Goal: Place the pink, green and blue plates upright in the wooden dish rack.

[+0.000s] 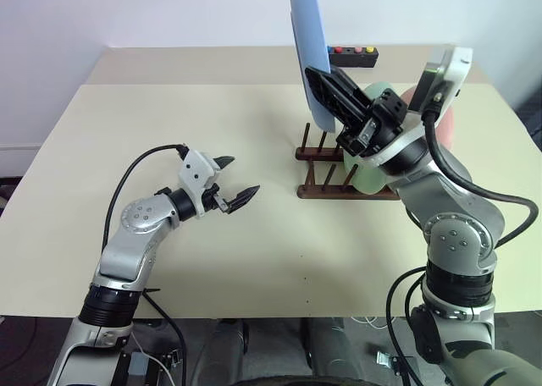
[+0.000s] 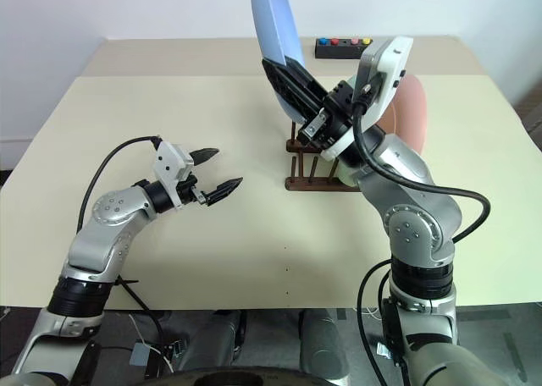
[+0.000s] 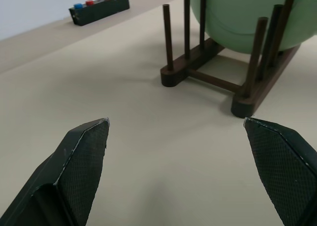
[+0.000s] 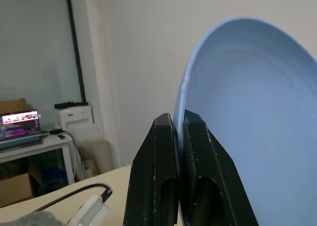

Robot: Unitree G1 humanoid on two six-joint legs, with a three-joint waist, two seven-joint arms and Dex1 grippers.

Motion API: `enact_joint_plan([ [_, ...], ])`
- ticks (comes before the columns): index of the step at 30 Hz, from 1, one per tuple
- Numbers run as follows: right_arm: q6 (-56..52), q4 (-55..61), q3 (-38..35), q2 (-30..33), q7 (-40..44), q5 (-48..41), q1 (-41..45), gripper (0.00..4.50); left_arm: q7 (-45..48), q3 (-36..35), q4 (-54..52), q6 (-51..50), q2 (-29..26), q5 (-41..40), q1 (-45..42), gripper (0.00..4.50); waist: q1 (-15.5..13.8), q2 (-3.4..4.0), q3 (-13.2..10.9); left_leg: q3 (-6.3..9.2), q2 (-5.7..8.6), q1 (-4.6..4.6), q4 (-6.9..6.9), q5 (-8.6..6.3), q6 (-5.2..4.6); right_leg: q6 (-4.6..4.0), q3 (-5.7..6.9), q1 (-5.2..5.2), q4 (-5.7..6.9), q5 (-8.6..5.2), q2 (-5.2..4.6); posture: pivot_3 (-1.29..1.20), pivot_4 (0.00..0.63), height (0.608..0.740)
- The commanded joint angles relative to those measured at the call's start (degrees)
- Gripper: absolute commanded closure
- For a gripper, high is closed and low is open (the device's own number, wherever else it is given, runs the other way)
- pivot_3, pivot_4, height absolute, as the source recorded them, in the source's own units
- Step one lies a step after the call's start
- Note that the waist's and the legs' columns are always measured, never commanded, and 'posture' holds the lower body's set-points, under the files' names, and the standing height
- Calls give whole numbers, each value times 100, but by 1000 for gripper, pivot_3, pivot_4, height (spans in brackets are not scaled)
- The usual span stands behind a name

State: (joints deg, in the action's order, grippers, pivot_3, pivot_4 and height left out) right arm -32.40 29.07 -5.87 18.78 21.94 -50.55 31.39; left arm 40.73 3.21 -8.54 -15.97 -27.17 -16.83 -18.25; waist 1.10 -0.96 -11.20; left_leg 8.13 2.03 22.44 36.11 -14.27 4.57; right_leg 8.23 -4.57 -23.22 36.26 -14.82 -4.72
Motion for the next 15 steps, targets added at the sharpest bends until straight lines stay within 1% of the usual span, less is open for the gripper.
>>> enact_joint_plan([
  [1, -60, 100, -225, -149, -233, -405, -35, 4500, 158, -17, -284, 44, -3, -132, -18, 43, 2, 0, 0, 0, 0, 0, 0, 0, 0, 0, 0, 0, 0, 0, 0, 0, 150, 740],
  [5, -134, -11, -272, -238, -373, -603, -202, 4500, 194, 33, -336, 40, 11, -56, 20, 43, 4, 0, 0, 0, 0, 0, -1, 0, 0, 0, 0, 0, 0, 0, 0, 0, 150, 740],
  [15, -176, -95, -118, -392, -495, -546, -511, 4500, 192, 35, -356, 57, 28, 8, 15, 43, 5, 1, 0, 0, 0, 0, -1, 0, 0, 0, 0, -1, 0, 0, 1, 0, 150, 740],
])
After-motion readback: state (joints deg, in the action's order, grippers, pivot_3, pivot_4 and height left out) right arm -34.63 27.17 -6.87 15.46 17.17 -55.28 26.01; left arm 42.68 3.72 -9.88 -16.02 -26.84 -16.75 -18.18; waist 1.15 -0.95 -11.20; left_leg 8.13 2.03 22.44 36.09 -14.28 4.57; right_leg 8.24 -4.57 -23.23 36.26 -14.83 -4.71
